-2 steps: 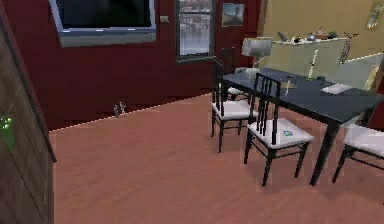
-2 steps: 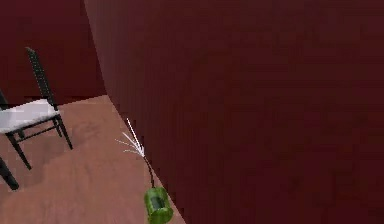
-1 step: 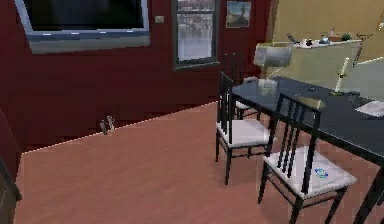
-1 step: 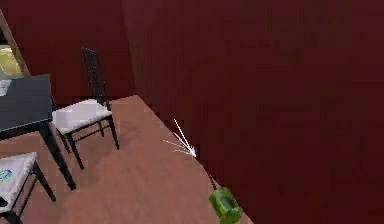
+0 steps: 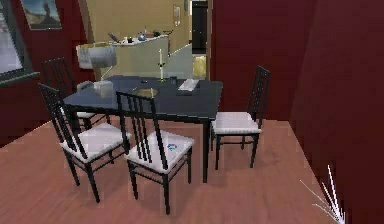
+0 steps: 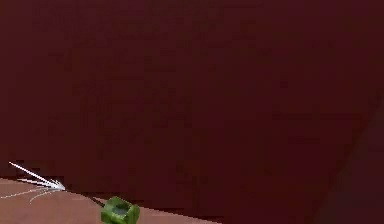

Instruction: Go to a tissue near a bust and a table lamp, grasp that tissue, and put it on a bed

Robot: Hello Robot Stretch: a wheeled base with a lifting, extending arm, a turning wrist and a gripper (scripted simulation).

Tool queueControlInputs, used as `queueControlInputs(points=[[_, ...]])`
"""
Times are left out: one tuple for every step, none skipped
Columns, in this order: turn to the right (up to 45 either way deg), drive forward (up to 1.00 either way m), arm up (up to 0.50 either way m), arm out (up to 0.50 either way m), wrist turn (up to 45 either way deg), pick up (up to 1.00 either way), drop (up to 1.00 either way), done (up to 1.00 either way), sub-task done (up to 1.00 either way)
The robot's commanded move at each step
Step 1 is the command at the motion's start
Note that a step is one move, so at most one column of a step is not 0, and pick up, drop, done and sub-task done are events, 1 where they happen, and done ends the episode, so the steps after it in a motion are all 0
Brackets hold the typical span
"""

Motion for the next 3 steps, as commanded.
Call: queueControlInputs(points=[[6.0, 0.0, 0.0, 0.0, 0.0, 0.0, 0.0, 0.0, 0.0], [0.0, 0.3, 0.0, 0.0, 0.0, 0.0, 0.0, 0.0, 0.0], [6.0, 0.0, 0.0, 0.0, 0.0, 0.0, 0.0, 0.0, 0.0]])
